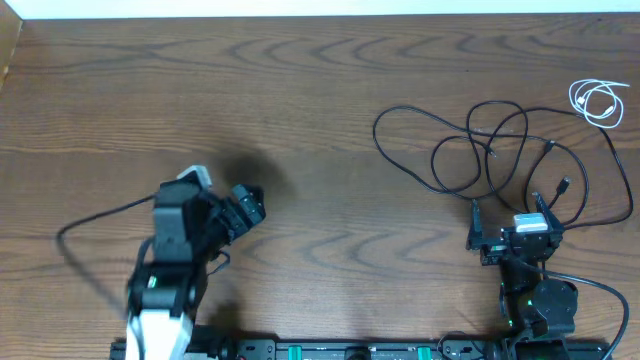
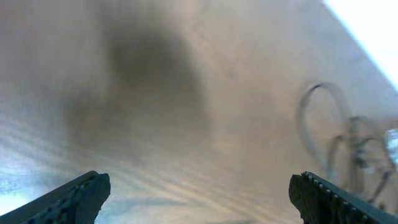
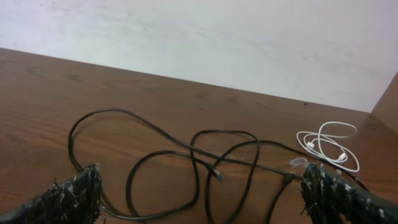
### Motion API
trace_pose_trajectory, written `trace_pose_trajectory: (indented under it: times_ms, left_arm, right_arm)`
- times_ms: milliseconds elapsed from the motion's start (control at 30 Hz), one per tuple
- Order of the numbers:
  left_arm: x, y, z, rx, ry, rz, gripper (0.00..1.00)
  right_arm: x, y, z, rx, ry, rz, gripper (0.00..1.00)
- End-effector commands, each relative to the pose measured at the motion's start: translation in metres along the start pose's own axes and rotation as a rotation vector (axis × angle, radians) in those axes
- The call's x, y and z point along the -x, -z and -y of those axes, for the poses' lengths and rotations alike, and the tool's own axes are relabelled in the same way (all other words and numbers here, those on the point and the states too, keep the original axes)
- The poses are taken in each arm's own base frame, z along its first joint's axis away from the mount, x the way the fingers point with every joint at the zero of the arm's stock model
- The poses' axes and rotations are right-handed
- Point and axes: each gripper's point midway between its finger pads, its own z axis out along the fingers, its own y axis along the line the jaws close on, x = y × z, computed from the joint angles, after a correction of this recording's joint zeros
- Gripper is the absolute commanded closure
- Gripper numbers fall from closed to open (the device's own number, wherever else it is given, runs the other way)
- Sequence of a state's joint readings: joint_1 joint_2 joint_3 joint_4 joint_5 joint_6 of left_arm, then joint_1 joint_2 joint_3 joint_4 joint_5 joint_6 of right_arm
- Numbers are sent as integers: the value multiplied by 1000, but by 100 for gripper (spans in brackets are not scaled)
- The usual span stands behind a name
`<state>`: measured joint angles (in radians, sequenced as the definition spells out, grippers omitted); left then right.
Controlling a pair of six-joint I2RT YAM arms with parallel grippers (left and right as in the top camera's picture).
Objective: Untangle cables
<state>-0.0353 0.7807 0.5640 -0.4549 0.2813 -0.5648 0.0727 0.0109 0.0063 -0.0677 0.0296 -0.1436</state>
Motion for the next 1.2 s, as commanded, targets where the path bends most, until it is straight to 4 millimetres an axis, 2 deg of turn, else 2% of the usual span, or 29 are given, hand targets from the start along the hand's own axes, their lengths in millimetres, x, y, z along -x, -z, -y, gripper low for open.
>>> trace_pose_trajectory:
  times_ms: [0, 167, 267, 400, 600, 800, 900, 967, 1067, 1167]
  left_arm:
    - [19, 36, 16, -76, -39, 165, 2]
    - [26, 85, 35, -198, -88, 334, 2]
    - [19, 100, 35, -225, -97, 370, 2]
    - [3, 103, 24, -225, -97, 371, 2]
    - [-4, 112, 17, -252, -107, 438, 2]
    - [-10, 97, 9, -233, -100, 412, 2]
    - [7, 100, 13, -250, -106, 501, 2]
    - [23, 106, 25, -305, -132, 589, 2]
    - [49, 130, 52, -426, -221, 789, 2]
    - [62, 151, 67, -523, -259, 933, 2]
  right_arm:
    - [0, 0, -3, 15, 15, 3, 1]
    - [0, 0, -3, 15, 15, 3, 1]
    - [0, 0, -3, 15, 15, 3, 1]
    - [0, 0, -3, 15, 15, 3, 1]
    - [0, 0, -3, 15, 15, 3, 1]
    - [0, 0, -3, 15, 15, 3, 1]
    - [0, 0, -3, 15, 15, 3, 1]
    - [0, 0, -3, 15, 15, 3, 1]
    - [0, 0, -3, 15, 15, 3, 1]
    - [0, 0, -3, 15, 15, 3, 1]
